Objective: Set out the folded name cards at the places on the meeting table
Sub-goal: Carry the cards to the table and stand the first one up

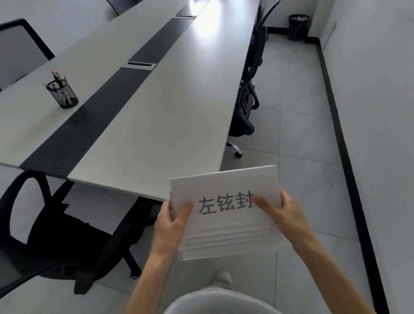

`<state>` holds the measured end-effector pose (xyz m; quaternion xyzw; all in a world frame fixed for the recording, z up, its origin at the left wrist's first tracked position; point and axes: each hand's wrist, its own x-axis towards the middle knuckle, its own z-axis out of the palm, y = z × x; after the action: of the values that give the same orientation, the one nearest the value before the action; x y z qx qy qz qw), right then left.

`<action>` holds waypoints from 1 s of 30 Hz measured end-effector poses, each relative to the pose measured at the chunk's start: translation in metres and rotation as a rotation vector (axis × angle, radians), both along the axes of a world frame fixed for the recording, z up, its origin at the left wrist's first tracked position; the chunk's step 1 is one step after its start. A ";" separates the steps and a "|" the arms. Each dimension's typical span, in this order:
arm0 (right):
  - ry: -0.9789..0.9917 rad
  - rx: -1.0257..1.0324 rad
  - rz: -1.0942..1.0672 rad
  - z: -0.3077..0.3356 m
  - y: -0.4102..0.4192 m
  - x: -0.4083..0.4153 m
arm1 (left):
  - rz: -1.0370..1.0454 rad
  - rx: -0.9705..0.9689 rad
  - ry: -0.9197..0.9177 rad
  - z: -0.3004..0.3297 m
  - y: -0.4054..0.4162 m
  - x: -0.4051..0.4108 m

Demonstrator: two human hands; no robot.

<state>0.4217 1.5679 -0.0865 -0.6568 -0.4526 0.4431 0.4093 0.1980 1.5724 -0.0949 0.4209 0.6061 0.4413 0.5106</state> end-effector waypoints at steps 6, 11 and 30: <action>-0.014 -0.011 0.105 0.001 0.141 0.012 | 0.091 -0.033 0.001 0.003 0.115 0.010; -0.022 -0.029 0.295 -0.014 0.264 0.007 | 0.251 -0.038 0.048 -0.012 0.195 0.009; -0.176 -0.059 1.180 -0.073 0.507 -0.102 | 0.883 -0.123 0.150 -0.074 0.299 -0.001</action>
<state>0.3197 2.0752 -0.1597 -0.3397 -0.7608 0.5518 0.0364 0.1974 1.8713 -0.1685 0.1219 0.7880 0.5482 0.2521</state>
